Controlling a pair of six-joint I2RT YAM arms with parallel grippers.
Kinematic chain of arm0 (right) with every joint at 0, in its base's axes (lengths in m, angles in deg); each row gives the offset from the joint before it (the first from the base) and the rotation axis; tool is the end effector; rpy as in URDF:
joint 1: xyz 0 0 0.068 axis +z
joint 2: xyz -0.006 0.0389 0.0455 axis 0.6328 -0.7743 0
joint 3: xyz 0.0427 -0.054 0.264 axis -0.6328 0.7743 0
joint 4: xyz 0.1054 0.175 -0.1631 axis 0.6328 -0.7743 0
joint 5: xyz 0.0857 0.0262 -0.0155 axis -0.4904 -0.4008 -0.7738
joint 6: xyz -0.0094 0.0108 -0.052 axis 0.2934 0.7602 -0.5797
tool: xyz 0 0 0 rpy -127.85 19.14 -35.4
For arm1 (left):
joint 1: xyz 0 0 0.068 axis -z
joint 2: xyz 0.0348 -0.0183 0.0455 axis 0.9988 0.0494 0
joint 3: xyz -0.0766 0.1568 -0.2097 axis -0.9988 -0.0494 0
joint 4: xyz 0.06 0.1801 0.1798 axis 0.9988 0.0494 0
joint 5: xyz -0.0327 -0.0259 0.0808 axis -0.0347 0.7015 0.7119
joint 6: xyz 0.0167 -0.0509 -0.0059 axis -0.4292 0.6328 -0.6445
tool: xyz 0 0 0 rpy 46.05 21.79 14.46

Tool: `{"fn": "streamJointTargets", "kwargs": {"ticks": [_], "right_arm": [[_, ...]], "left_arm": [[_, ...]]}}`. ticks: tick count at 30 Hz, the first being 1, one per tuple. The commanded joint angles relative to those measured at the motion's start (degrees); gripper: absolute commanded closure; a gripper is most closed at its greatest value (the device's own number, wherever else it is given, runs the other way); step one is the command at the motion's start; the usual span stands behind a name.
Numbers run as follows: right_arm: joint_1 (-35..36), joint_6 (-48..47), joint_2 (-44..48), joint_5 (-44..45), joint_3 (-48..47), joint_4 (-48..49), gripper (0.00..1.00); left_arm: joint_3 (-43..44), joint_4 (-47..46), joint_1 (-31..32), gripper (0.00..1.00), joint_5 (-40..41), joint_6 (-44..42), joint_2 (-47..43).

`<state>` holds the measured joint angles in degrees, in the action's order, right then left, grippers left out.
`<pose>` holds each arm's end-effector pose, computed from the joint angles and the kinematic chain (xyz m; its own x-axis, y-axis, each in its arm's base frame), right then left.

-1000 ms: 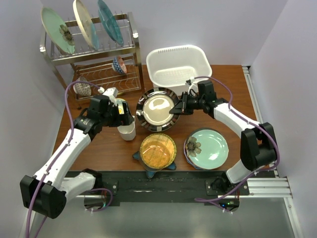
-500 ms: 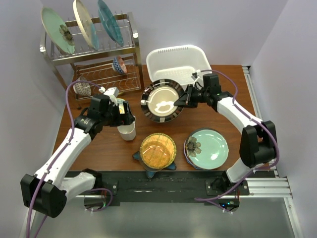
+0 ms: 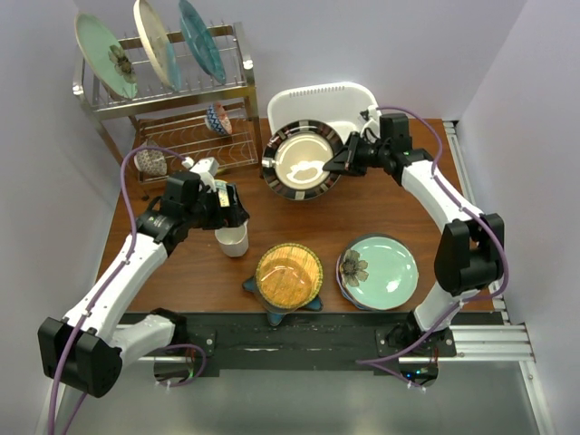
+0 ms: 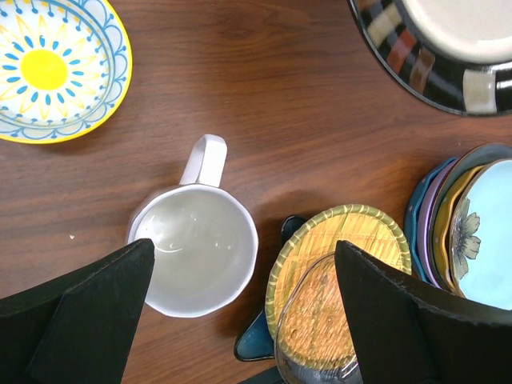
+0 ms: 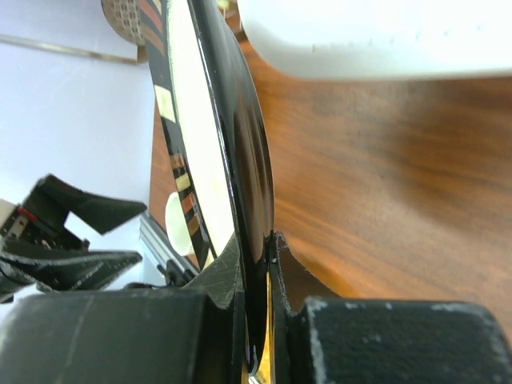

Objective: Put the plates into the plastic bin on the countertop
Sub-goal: Place the plate in the plastic bin.

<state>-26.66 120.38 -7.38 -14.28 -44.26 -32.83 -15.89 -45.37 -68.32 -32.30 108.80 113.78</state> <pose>0.3738 0.1059 0.3015 -0.8448 0.2839 -0.4536 -0.2074 0.6077 0.7666 0.2141 -0.0789 0.2965 -0.7333 -0.2144 -0.6452 0.1176 0.8947 -0.4309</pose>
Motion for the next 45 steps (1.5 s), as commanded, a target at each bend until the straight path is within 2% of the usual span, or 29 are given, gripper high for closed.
{"fn": "streamJointTargets", "kwargs": {"ticks": [1,19,34,45], "right_arm": [[-0.73,0.97,-0.15,-2.48,-7.31,4.44,1.00],[-5.48,3.95,-7.09,-2.65,-17.94,4.35,1.00],[-6.54,7.82,-13.77,-1.60,-25.41,5.67,1.00],[-6.54,13.27,-18.34,-1.42,-26.91,12.26,1.00]], "left_arm": [[2.62,-2.24,0.13,0.01,-1.75,0.72,-0.02],[2.27,-2.42,0.13,0.01,-3.77,1.60,-0.54],[1.04,-2.24,0.13,0.01,-5.18,2.13,-1.77],[-0.81,-1.80,0.13,0.01,-5.00,2.22,-2.39]]}}
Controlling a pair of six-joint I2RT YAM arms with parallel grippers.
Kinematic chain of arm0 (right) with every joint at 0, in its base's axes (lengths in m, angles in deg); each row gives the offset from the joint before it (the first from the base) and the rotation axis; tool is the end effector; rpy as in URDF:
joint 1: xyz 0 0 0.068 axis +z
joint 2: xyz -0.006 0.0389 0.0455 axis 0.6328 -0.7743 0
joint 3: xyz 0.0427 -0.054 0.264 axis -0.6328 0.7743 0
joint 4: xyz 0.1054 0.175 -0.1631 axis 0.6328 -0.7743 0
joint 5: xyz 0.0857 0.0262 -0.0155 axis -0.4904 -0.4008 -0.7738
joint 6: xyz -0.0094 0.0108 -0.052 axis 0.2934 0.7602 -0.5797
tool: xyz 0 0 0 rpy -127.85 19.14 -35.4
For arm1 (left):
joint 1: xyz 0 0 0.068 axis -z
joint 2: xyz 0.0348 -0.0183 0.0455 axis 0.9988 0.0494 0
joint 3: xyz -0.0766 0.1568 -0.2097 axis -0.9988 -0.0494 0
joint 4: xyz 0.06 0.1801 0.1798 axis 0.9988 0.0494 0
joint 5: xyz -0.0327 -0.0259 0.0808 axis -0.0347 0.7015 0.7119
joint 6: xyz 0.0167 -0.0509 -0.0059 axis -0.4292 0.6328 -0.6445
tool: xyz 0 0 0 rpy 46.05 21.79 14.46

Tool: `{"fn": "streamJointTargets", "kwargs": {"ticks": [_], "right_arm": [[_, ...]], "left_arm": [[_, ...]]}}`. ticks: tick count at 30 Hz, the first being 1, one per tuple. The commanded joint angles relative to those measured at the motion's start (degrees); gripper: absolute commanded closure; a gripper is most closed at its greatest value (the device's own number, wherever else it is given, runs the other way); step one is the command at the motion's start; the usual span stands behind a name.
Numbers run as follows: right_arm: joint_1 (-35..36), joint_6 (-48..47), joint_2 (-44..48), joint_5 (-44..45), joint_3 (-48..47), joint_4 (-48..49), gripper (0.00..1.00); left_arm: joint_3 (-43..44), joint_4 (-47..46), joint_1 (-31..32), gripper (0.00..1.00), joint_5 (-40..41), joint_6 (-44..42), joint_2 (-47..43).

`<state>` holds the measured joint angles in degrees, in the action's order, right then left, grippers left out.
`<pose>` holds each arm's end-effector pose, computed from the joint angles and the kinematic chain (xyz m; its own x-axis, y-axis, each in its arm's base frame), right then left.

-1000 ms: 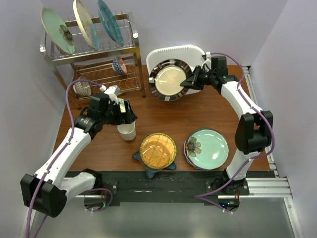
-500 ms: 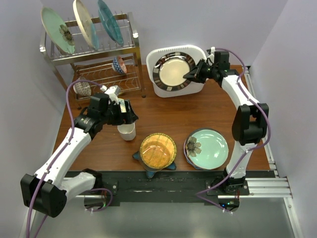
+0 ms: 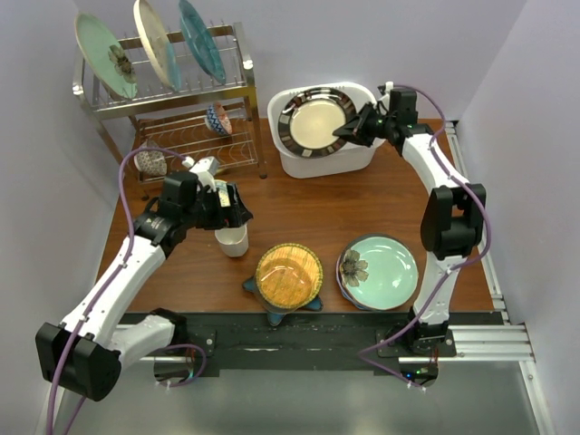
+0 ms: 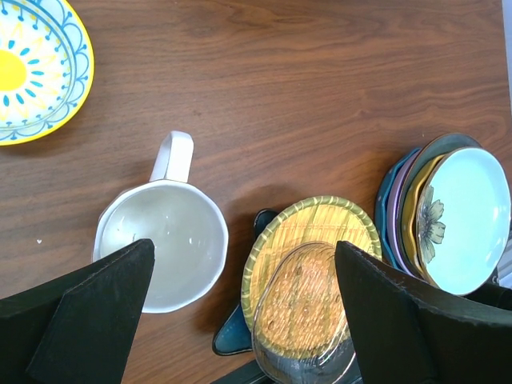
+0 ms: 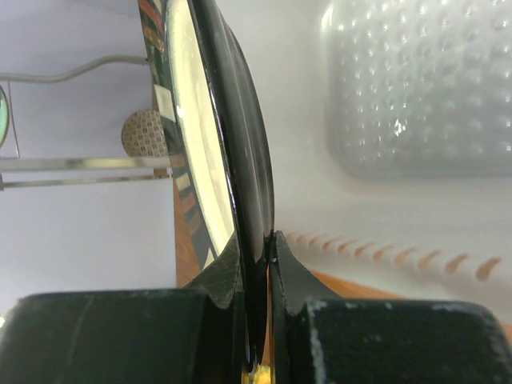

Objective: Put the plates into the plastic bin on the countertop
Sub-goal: Place the plate in the plastic bin.

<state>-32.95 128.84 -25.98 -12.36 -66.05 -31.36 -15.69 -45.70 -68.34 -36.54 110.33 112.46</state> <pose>0.4701 0.0730 0.2980 -0.7763 0.4819 -0.4063 -0.0710 0.5736 0.8160 0.2094 -0.0799 0.3032 -0.7398 -0.2302 -0.6322 0.1553 0.8558 -0.4933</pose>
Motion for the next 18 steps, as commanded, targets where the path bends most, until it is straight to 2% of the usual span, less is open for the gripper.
{"fn": "streamJointTargets", "kwargs": {"ticks": [1,8,18], "right_arm": [[-0.15,5.25,-0.35,-2.91,-5.29,11.32,1.00],[-0.24,6.14,-5.45,-1.32,-11.00,11.86,1.00],[-0.24,5.52,-11.96,2.54,-20.23,6.59,1.00]], "left_arm": [[-1.27,-1.48,0.15,0.01,-0.76,0.60,-1.34],[-2.68,-1.39,0.15,0.00,0.03,0.60,-2.66],[-3.47,-0.95,0.15,0.00,0.29,0.51,-3.28]]}}
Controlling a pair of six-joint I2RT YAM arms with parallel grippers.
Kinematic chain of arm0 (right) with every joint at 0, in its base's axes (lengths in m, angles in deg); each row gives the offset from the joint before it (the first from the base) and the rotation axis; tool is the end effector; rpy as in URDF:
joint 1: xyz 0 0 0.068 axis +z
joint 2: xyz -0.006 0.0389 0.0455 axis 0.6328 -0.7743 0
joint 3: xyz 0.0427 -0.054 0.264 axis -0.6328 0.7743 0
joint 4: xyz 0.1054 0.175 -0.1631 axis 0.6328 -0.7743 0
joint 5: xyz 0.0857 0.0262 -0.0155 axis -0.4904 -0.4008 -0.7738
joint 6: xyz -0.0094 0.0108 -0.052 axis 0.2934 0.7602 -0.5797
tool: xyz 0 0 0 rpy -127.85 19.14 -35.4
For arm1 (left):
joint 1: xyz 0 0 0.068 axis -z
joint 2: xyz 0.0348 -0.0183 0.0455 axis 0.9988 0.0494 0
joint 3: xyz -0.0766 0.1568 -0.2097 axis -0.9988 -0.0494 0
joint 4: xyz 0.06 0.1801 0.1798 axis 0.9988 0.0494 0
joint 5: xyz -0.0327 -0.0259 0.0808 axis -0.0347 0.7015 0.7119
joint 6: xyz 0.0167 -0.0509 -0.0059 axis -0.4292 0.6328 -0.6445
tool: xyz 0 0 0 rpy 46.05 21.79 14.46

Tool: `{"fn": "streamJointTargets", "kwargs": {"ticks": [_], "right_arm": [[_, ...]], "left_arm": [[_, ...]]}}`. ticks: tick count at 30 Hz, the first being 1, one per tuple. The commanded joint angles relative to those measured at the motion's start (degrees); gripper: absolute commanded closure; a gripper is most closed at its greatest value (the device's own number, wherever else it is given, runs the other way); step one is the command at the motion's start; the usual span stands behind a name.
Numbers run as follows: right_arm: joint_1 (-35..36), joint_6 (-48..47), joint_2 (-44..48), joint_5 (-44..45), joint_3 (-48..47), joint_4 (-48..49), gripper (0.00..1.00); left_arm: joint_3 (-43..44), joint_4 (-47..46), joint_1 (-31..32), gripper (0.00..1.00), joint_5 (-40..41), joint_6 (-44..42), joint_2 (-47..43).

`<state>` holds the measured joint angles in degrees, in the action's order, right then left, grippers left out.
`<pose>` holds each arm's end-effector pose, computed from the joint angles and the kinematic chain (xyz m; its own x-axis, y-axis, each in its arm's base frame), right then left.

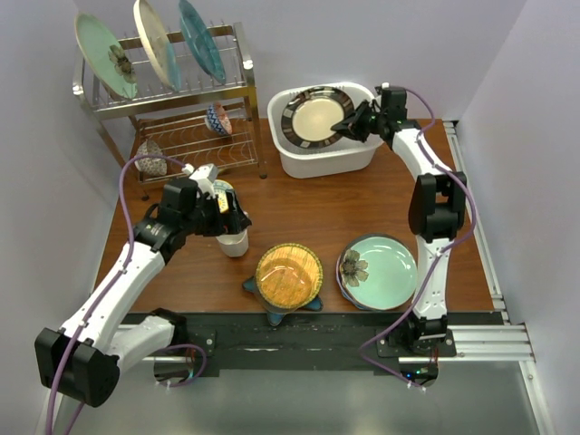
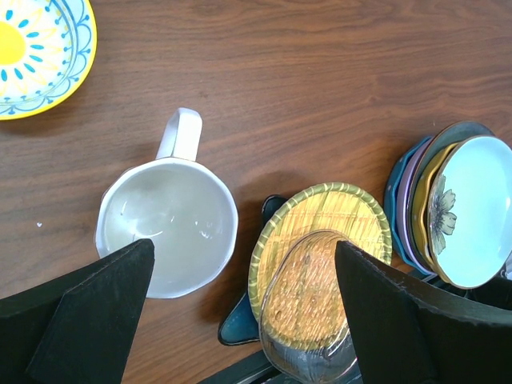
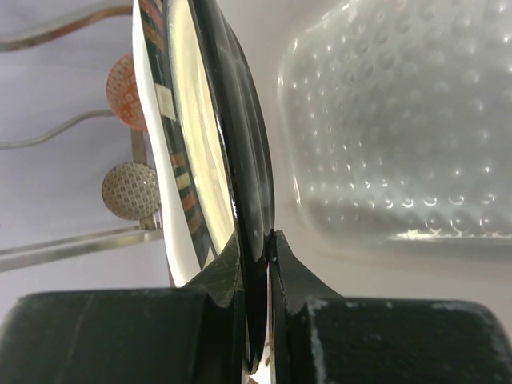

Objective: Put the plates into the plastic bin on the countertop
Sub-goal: Place the plate in the plastic bin.

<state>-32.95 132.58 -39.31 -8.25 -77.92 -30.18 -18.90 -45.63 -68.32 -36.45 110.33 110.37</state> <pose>0.5226 0.0767 0.2576 -0.7466 0.5520 -0.3714 0.0148 0.5719 0.8202 0.2007 -0.0770 0.2916 -0.7517 -0.2261 -0.6196 0.1451 0.8597 -0.4897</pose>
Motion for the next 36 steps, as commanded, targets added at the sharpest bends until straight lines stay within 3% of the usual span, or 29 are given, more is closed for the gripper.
{"fn": "streamJointTargets", "kwargs": {"ticks": [1,7,20,31,36], "right_arm": [[-0.33,1.52,0.68,-1.39,-10.46,3.83,1.00],[-0.33,-1.99,-3.46,0.63,-17.41,-3.29,1.00],[0.11,-13.24,-3.55,12.14,-22.34,-13.05,1.00],[0.37,-14.39,-8.38,10.04,-24.36,-13.76,1.00],[0.37,-14.30,-10.05,9.42,-24.63,-13.67,0.89]], "left_arm": [[-0.34,-1.01,0.13,0.00,0.21,0.42,-1.26],[-0.17,-0.75,0.13,0.00,0.38,0.33,-1.44],[0.10,-0.40,0.13,0.00,0.29,0.16,-1.27],[0.53,-0.40,0.13,0.00,0.12,0.07,-1.00],[0.80,-0.40,0.13,0.00,0.03,-0.02,-0.48]]}}
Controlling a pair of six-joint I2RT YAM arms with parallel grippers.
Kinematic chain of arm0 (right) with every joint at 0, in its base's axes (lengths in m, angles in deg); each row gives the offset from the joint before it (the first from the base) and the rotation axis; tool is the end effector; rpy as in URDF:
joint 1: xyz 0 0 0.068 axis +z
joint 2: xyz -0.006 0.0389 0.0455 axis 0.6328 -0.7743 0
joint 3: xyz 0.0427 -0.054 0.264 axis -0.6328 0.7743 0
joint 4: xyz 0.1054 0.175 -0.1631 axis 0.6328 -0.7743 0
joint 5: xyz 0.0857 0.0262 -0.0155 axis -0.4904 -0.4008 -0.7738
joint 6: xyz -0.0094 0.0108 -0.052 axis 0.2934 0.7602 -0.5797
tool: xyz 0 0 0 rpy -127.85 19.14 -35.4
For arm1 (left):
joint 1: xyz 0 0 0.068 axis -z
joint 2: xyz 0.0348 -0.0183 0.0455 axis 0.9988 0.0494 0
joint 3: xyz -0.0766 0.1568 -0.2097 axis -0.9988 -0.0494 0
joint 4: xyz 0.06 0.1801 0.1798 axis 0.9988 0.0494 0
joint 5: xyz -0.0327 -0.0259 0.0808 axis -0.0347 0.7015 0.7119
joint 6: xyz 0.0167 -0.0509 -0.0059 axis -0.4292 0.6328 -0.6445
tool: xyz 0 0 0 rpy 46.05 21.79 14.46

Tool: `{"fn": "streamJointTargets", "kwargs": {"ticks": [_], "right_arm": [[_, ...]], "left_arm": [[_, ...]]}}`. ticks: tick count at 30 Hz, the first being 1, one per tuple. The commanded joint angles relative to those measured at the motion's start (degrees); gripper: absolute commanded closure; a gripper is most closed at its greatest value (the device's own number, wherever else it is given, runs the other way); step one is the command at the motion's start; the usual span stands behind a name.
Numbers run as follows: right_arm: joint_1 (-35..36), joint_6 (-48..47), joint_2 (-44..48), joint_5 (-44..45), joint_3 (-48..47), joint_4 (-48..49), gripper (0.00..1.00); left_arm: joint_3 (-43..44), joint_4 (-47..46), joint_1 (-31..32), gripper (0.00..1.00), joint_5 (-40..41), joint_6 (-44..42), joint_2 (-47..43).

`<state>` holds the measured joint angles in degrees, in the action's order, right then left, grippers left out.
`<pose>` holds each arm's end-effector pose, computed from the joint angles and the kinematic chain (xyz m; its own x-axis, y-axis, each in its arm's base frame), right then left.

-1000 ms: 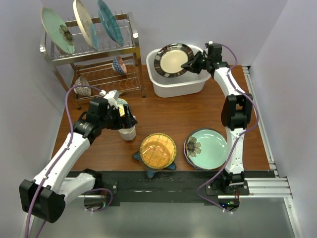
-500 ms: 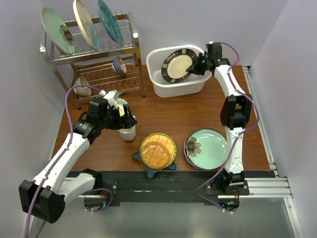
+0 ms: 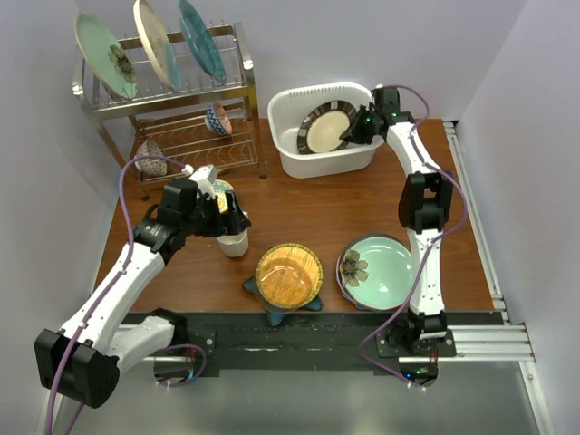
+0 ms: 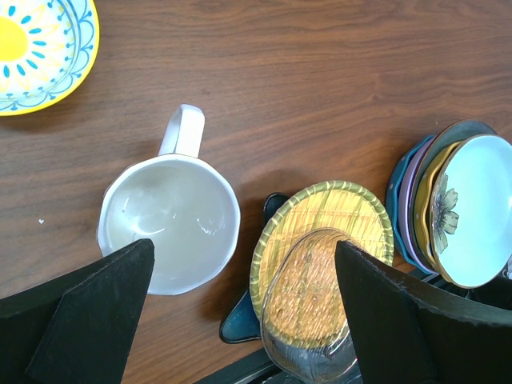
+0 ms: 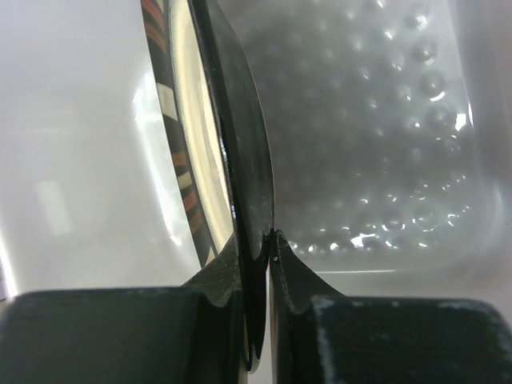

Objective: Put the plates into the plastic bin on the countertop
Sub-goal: Place the plate in the plastic bin.

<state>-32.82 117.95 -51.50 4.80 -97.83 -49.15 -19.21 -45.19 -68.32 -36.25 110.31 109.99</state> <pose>0.5518 0.0738 0.2330 -0.7466 0.4400 -0.4990 0.0787 0.8032 0.5905 0.1989 -0.0763 0.2904 -0.7544 -0.2252 -0.6166 0.1404 0.8622 -0.4867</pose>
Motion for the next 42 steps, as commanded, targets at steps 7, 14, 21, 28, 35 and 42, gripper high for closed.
{"fn": "streamJointTargets", "kwargs": {"ticks": [7,14,21,28,35,42], "right_arm": [[0.24,0.76,1.09,-3.98,-4.45,5.65,0.70],[0.24,0.32,1.44,-2.58,-2.70,5.57,0.54],[0.24,-0.65,1.70,1.11,-3.05,1.88,0.43],[0.33,-3.10,2.67,7.52,-3.40,-2.34,0.38],[0.33,-3.99,4.51,9.73,-2.70,-2.79,0.33],[1.56,-6.18,8.11,14.38,-3.57,-3.49,0.27]], "left_arm": [[1.37,-1.01,0.13,0.00,-0.25,-0.08,0.25],[1.37,-1.01,0.13,0.00,-0.26,0.01,0.25],[1.37,-0.92,0.13,0.00,-0.34,0.09,-0.19],[1.28,-0.83,0.13,0.00,-0.43,0.27,-0.63],[1.37,-1.10,0.13,0.00,-0.96,0.53,-0.81],[1.28,-0.75,0.13,0.00,-0.78,0.53,-1.33]]}}
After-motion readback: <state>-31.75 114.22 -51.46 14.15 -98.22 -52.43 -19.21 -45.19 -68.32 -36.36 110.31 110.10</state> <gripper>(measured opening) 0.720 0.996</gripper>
